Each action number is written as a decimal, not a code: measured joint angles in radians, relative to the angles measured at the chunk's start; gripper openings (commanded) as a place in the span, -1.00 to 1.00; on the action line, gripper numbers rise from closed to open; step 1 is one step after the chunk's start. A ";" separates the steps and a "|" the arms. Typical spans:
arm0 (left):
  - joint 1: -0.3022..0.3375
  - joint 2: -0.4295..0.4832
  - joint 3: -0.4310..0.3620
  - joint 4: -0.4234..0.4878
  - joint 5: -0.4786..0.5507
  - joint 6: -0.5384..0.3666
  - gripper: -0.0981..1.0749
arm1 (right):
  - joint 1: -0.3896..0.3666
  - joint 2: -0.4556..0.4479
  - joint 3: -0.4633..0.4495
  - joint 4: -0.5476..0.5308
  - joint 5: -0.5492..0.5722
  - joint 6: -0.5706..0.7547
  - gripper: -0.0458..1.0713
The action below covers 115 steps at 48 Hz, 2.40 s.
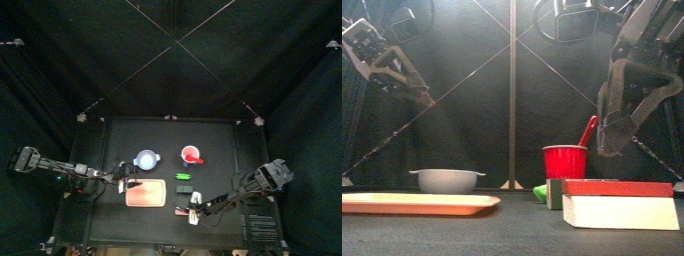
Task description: Grab salmon sushi
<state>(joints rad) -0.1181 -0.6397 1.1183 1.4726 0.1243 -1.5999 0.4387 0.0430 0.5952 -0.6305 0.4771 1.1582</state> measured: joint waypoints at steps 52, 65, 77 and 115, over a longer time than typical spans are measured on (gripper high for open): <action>0.000 0.000 0.005 0.000 0.000 0.000 0.63 | -0.006 0.048 0.003 0.118 -0.009 -0.003 0.70; 0.000 0.000 0.005 0.000 0.000 0.000 0.63 | -0.003 0.087 0.003 0.135 -0.035 -0.003 0.70; 0.000 0.000 0.005 0.000 0.000 0.000 0.63 | -0.003 0.118 0.003 0.137 -0.048 -0.003 0.68; 0.000 0.000 0.005 0.000 0.000 0.000 0.63 | -0.003 0.123 0.002 0.129 -0.037 -0.006 0.20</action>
<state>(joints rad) -0.1181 -0.6397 1.1229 1.4726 0.1243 -1.5999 0.4357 0.1657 0.5967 -0.5016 0.4403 1.1520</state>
